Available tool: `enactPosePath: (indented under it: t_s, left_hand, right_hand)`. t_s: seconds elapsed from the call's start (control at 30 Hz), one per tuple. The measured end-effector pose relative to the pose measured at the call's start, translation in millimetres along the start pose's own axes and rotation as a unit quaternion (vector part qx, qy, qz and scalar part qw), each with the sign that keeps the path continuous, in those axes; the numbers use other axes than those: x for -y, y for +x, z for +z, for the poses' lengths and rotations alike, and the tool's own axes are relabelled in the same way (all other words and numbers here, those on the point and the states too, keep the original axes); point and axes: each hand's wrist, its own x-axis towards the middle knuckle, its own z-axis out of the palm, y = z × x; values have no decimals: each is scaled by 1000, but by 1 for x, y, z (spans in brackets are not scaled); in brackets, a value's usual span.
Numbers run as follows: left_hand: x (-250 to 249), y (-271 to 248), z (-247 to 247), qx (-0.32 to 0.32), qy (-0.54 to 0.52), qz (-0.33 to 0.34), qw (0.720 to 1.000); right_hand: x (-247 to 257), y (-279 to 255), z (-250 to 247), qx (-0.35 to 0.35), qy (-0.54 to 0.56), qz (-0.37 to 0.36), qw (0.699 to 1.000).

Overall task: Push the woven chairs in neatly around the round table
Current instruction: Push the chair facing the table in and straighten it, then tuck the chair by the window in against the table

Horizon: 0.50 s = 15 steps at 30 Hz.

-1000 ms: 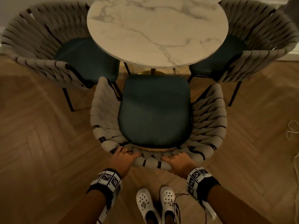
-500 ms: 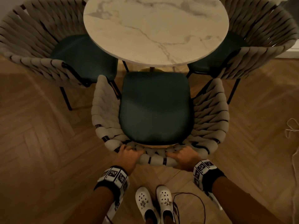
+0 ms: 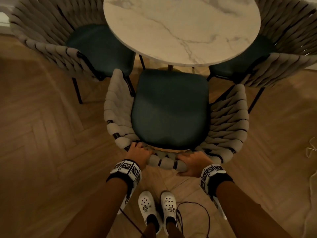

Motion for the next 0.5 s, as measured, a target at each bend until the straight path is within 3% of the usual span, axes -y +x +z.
enactPosePath:
  t_s: [0.1, 0.27, 0.4, 0.47, 0.5]
  left_hand:
    - [3, -1, -4, 22, -34, 21, 999]
    - [42, -24, -9, 20, -153, 81, 985]
    - [112, -75, -9, -117, -170, 131, 970]
    - [165, -101, 6, -120, -173, 120, 970]
    - [195, -114, 17, -89, -155, 92, 980]
  right_hand:
    - [4, 0, -1, 15, 6, 15, 1000]
    - [17, 1, -12, 76, 72, 99, 990]
    - [39, 23, -20, 126, 144, 180, 965]
    - [63, 41, -30, 149, 138, 236, 950]
    - [80, 48, -42, 155, 152, 251, 943]
